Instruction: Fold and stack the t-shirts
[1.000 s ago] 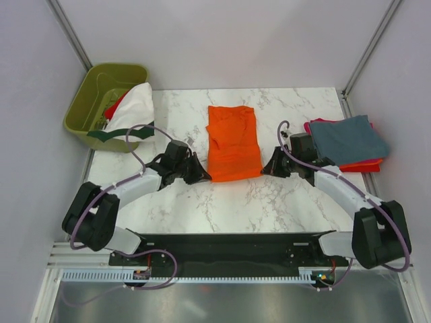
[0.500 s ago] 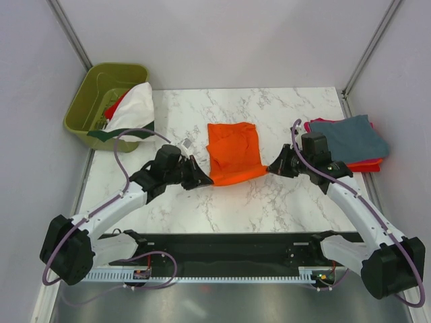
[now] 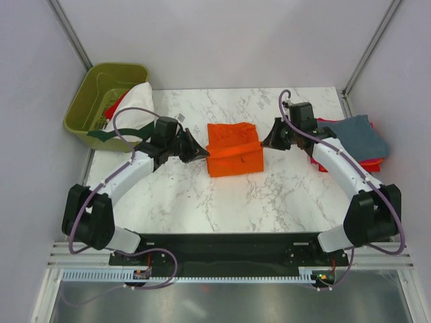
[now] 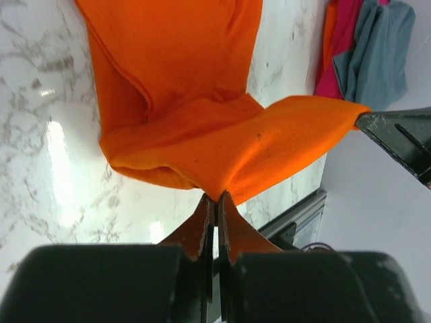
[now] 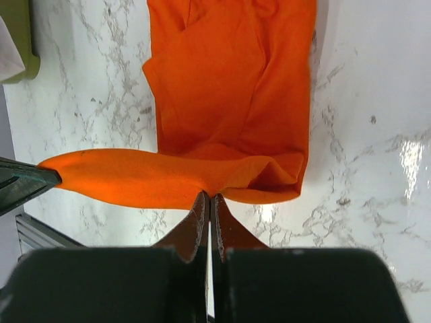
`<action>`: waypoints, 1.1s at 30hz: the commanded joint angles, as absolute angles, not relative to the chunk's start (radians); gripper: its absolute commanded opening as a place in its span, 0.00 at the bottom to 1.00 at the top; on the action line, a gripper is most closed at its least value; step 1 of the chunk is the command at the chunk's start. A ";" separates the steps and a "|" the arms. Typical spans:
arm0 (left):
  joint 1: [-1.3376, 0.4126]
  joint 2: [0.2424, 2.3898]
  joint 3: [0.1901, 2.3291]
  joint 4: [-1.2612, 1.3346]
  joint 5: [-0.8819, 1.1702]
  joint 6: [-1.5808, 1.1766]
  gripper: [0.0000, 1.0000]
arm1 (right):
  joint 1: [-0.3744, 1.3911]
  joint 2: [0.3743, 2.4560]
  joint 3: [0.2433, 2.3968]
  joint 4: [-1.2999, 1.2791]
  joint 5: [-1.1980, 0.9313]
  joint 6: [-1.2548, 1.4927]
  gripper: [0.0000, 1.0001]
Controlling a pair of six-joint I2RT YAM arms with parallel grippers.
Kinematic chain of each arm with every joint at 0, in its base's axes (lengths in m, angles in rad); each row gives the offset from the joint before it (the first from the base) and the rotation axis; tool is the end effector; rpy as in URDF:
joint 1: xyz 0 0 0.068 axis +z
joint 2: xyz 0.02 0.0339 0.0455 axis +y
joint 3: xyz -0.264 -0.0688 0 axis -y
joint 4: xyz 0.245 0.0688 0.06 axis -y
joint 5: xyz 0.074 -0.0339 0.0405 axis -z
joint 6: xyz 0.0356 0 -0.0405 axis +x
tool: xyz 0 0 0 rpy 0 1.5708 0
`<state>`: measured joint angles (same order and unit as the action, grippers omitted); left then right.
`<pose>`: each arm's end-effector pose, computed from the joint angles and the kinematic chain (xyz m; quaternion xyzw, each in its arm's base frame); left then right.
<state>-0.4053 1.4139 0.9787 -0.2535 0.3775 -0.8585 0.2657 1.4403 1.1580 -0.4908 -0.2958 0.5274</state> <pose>0.2787 -0.1339 0.2573 -0.1215 0.8835 -0.3846 0.2381 0.3012 0.0927 0.2892 0.0622 0.9111 0.2736 0.3019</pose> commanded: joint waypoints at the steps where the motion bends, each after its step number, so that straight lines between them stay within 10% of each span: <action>1: -0.364 1.492 1.087 -0.262 0.400 -0.799 0.02 | 0.242 1.500 1.267 -0.469 -0.255 0.520 0.00; 14: -0.265 1.900 1.508 -0.302 0.466 -0.779 0.04 | 0.173 1.898 1.609 -0.460 -0.270 0.541 0.00; 18: -0.256 2.067 1.690 -0.305 0.488 -0.788 0.18 | 0.160 2.058 1.755 -0.449 -0.297 0.557 0.01; 20: -0.252 2.176 1.793 -0.302 0.488 -0.782 0.38 | 0.150 2.153 1.836 -0.443 -0.307 0.564 0.16; 21: -0.247 2.215 1.828 -0.302 0.489 -0.778 0.52 | 0.149 2.180 1.862 -0.434 -0.295 0.568 0.55; 24: -0.232 2.308 1.945 -0.304 0.476 -0.750 0.78 | 0.149 2.238 1.888 -0.407 -0.241 0.563 0.90; 25: -0.232 2.321 1.968 -0.304 0.472 -0.738 0.97 | 0.149 2.238 1.879 -0.369 -0.239 0.542 0.90; 33: -0.230 2.228 1.786 -0.171 0.416 -0.647 0.91 | 0.144 2.132 1.560 -0.071 -0.258 0.514 0.61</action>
<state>-0.2256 2.3245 1.8755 -0.2573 0.4385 -0.7246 0.1448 2.2013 1.6382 -0.2333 -0.2550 0.5255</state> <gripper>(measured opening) 0.927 0.645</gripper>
